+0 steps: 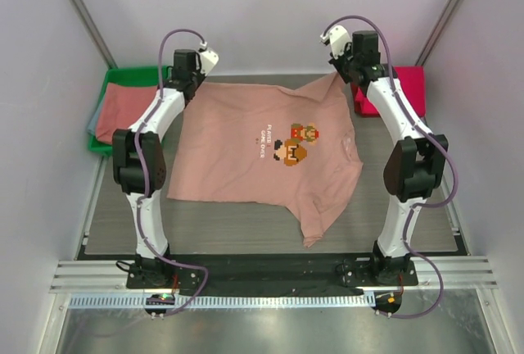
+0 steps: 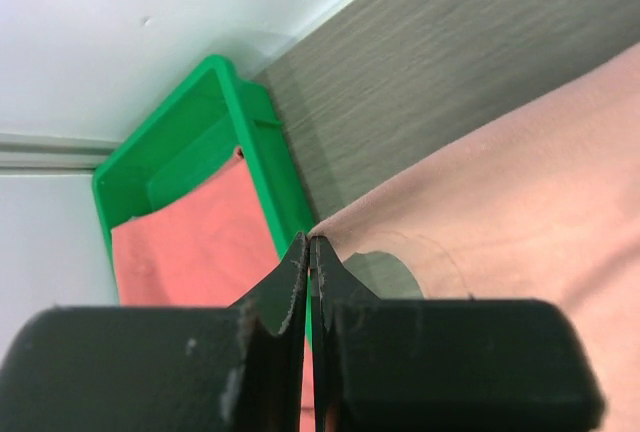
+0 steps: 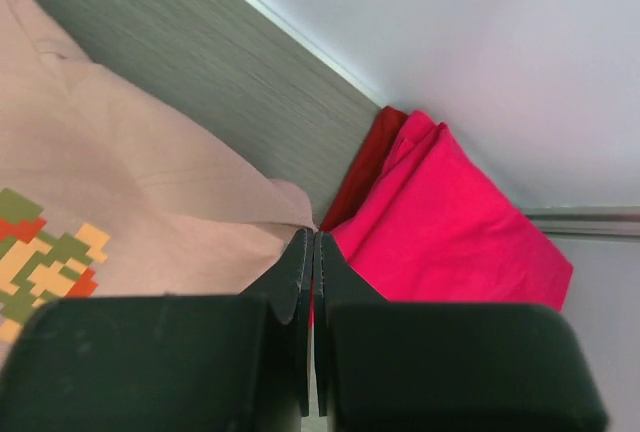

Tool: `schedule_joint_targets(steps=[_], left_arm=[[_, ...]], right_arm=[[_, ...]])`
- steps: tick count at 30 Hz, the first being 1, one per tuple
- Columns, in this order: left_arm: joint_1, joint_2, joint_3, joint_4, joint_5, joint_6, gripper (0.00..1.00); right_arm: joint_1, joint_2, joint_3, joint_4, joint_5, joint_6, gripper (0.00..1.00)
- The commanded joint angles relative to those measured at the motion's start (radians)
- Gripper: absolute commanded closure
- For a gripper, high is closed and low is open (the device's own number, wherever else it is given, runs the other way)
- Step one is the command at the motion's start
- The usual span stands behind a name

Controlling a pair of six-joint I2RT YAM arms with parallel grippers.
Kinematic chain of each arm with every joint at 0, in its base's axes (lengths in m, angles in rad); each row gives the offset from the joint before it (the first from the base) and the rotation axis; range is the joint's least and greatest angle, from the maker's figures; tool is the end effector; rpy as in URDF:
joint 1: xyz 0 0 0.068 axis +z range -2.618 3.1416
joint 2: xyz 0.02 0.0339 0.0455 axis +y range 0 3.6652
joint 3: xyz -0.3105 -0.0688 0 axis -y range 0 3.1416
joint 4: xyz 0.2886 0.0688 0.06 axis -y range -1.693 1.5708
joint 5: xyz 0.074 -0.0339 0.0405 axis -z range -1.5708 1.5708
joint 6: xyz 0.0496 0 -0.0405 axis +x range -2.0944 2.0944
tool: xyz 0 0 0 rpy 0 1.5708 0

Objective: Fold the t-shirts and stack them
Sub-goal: Flatten the tshirt out

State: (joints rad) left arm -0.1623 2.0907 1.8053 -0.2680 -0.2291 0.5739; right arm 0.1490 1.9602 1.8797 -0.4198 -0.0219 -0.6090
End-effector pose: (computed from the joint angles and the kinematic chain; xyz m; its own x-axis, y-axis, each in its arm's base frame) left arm 0.5664 -0.0813 0.2950 -0.4537 0.6100 -0.6496 0.2536 0.7872 0.5621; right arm 0.5327 0.0811 0.3781 -0.2933 -0.6223 -0.7257 -0.4087 0.7679 -0.4933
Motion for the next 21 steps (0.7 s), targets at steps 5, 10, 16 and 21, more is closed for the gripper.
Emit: schedule_joint_targets(steps=[5, 10, 16, 21], left_arm=[[0.006, -0.225, -0.063, -0.054, 0.082, -0.017, 1.00], [0.006, -0.320, -0.187, -0.088, 0.154, 0.010, 1.00], [0.006, -0.336, -0.212, -0.154, 0.155, 0.000, 1.00], [0.007, -0.426, -0.199, -0.189, 0.146, -0.060, 1.00]], right_arm=[[0.018, -0.173, -0.011, -0.040, -0.026, 0.060, 0.99], [0.031, -0.267, -0.174, -0.057, -0.038, 0.032, 0.99], [0.029, -0.300, -0.249, -0.054, -0.020, 0.032, 0.99], [0.023, -0.397, -0.182, -0.056, 0.007, 0.064, 0.99]])
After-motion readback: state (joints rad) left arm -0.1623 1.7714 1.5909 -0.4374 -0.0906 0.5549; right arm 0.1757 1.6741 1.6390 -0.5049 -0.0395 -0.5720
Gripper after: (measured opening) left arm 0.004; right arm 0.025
